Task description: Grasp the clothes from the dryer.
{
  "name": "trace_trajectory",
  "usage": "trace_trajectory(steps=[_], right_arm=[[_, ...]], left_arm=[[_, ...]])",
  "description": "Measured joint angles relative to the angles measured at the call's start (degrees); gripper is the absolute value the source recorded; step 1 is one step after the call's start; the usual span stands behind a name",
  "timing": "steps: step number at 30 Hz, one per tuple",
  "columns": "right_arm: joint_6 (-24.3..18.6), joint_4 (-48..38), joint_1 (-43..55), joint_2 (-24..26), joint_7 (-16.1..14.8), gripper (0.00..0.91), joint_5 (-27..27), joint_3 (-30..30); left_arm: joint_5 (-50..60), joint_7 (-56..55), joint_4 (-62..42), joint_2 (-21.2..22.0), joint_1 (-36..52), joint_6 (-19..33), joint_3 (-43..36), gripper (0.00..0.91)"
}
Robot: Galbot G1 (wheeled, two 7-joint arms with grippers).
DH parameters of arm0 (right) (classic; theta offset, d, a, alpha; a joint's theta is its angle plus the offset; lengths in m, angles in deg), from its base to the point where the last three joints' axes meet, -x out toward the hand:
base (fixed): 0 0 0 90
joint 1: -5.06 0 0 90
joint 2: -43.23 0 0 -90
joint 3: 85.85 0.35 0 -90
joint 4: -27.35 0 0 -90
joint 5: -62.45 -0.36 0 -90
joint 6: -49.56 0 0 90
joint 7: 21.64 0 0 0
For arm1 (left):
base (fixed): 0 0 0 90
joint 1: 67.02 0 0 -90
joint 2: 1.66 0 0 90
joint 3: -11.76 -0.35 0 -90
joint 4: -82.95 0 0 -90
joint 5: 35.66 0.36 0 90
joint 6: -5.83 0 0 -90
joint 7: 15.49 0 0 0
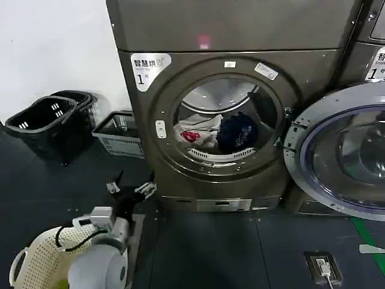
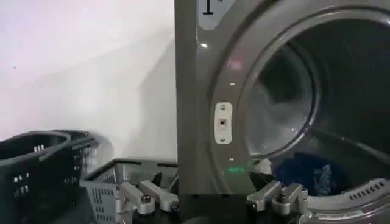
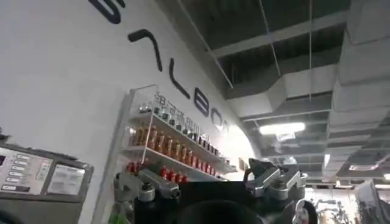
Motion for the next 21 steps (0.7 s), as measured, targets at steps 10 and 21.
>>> trace_trajectory(steps=[10, 21], right_arm=[[-0.2, -0.2, 0.0, 0.2, -0.1, 0.907, 0.1, 0.2], [-0.4, -0.4, 0.1, 0.3, -0.3, 0.907, 0.2, 0.2]], left_arm=[[0.0, 0.2, 0.1, 0.3, -0.2, 0.0, -0.2, 0.907], [-0.1, 0.5, 0.8, 0.2, -0.7, 0.1, -0.1, 0.907]])
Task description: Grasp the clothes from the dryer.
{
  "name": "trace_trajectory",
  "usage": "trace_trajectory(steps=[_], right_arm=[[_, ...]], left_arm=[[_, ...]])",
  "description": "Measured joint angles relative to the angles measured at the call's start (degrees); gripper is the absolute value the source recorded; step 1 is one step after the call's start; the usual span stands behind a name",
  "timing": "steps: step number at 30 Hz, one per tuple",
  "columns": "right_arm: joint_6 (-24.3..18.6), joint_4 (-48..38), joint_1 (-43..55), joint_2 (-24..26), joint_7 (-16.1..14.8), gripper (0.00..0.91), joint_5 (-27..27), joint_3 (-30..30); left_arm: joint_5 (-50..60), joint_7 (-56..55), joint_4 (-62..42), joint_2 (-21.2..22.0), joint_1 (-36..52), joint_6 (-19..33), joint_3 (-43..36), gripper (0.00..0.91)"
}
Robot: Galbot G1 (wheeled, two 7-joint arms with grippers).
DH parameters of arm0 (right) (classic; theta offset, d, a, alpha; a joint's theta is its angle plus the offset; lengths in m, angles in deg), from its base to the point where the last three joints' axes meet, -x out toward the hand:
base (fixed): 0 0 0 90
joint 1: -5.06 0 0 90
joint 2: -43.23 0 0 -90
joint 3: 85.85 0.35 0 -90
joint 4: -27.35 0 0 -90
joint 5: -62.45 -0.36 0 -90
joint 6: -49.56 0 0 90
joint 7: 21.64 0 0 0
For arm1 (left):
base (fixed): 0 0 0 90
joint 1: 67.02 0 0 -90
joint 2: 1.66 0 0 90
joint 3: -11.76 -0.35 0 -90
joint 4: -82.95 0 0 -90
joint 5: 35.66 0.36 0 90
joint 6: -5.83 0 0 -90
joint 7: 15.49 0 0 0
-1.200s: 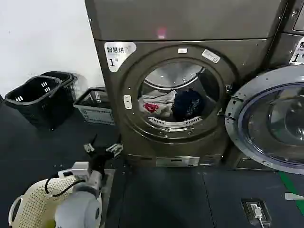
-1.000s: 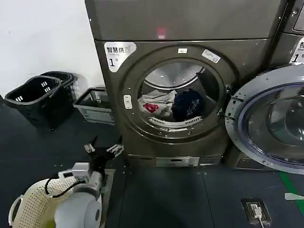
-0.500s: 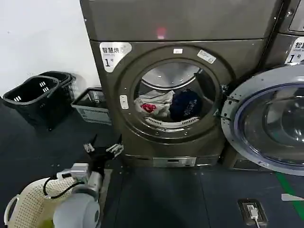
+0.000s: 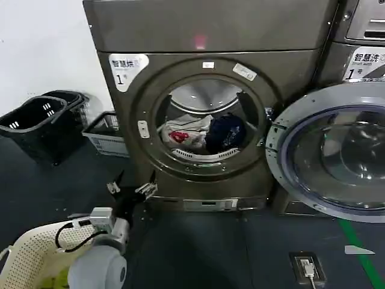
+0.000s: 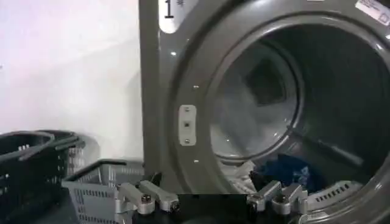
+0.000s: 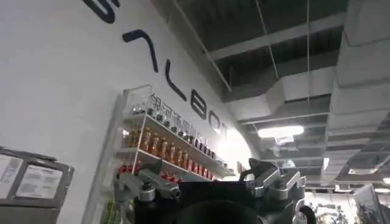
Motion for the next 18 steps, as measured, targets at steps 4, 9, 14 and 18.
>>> trace_trajectory(steps=[4, 9, 14, 18], right_arm=[[0.0, -0.1, -0.1, 0.1, -0.1, 0.907, 0.0, 0.2], [0.0, -0.1, -0.1, 0.1, -0.1, 0.907, 0.0, 0.4], [-0.1, -0.2, -0.3, 0.1, -0.1, 0.907, -0.1, 0.8], [-0.1, -0.3, -0.2, 0.1, -0.1, 0.907, -0.2, 0.9]], left_arm=[[0.0, 0.0, 0.1, -0.1, -0.2, 0.0, -0.1, 0.907], [0.2, 0.1, 0.2, -0.3, -0.5, -0.1, -0.6, 0.907], [0.2, 0.2, 0.3, -0.5, -0.7, -0.1, -0.7, 0.907], [0.4, 0.2, 0.3, -0.4, -0.7, -0.1, -0.8, 0.907]])
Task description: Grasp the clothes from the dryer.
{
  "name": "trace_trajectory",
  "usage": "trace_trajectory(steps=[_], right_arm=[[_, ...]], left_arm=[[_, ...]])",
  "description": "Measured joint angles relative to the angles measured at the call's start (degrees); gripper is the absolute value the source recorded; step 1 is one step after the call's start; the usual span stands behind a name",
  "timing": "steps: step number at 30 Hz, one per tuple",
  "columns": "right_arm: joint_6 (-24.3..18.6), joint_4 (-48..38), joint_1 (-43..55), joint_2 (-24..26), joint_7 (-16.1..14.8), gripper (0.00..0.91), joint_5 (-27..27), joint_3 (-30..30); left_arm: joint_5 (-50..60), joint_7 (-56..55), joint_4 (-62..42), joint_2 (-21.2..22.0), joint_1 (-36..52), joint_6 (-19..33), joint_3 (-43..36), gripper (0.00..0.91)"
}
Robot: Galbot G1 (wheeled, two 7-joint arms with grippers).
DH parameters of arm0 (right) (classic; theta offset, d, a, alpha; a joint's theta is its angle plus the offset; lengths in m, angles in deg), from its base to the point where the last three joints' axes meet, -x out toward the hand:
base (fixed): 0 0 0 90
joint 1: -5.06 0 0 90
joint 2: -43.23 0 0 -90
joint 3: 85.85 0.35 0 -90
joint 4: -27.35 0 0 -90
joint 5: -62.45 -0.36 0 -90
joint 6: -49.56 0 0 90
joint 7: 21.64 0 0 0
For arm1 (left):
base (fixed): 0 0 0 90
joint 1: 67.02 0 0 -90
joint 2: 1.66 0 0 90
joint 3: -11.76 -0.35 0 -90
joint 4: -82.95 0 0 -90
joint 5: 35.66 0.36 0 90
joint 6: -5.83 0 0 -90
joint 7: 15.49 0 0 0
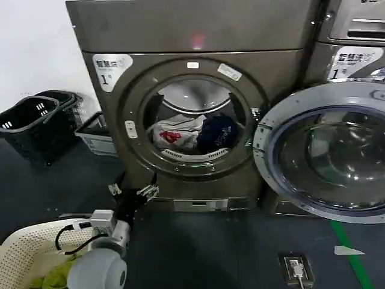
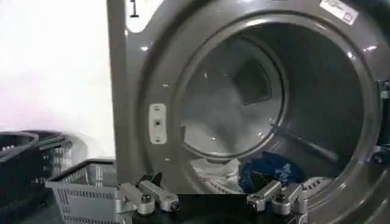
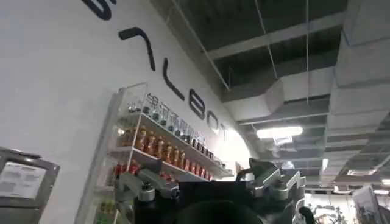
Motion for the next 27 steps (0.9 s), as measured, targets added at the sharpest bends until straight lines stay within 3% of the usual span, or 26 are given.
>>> trace_trajectory(steps=[21, 27], right_arm=[[-1.0, -0.4, 0.7, -0.1, 0.1, 0.907, 0.0, -0.8], [-1.4, 0.0, 0.3, 0.0, 1.3, 0.907, -0.9, -0.7]], left_arm=[[0.4, 0.3, 0.1, 0.5, -0.1, 0.0, 0.1, 0.907], [0.3, 0.6, 0.3, 0.4, -0.1, 0.1, 0.0, 0.907]])
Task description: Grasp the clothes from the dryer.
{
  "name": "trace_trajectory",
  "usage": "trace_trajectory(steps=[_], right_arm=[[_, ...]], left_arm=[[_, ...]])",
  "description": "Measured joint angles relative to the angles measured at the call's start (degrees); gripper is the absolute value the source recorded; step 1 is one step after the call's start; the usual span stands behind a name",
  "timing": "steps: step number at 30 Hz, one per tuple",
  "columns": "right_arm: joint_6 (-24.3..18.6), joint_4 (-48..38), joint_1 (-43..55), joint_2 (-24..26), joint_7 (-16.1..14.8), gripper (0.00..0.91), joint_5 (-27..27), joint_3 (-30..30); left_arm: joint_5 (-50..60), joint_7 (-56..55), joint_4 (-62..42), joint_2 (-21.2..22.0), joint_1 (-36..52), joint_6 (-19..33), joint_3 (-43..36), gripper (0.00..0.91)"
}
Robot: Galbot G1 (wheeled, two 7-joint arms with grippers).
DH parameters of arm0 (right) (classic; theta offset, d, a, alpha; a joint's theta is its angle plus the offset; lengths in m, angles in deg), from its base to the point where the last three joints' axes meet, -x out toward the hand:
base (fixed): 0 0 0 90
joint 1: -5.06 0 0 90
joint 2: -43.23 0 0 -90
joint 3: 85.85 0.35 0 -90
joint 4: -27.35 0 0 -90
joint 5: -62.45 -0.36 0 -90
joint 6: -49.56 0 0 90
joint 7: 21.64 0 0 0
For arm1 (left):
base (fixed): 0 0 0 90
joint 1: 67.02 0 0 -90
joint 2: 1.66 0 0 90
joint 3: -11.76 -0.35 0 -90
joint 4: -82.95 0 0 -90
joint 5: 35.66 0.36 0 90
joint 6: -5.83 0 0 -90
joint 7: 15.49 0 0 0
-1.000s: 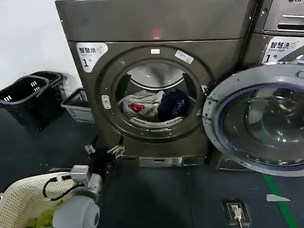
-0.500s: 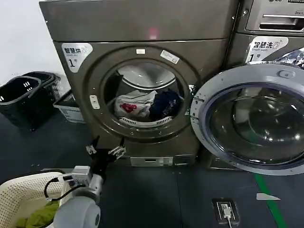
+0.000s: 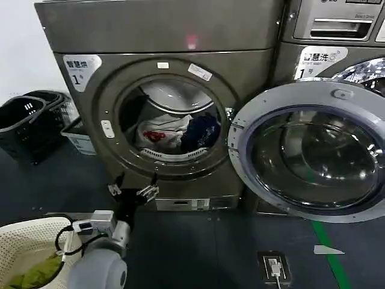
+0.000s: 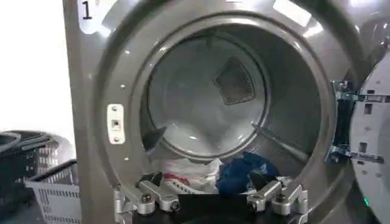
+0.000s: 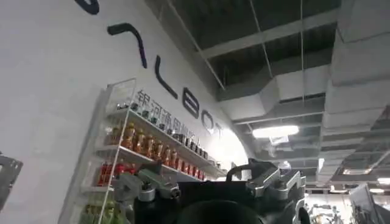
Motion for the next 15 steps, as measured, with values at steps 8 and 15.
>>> trace_trajectory(steps=[8, 15], right_arm=[[-2.7, 0.0, -0.3, -0.5, 0.5, 0.907, -0.3, -0.5], [-4.2, 0.0, -0.5, -0.8, 0.3, 0.907, -0.3, -0.2]], left_arm=[[-0.1, 0.0, 0.4, -0.2, -0.2, 0.0, -0.1, 0.907], [-0.2, 0.1, 0.8, -0.4, -0.3, 0.0, -0.2, 0.907]])
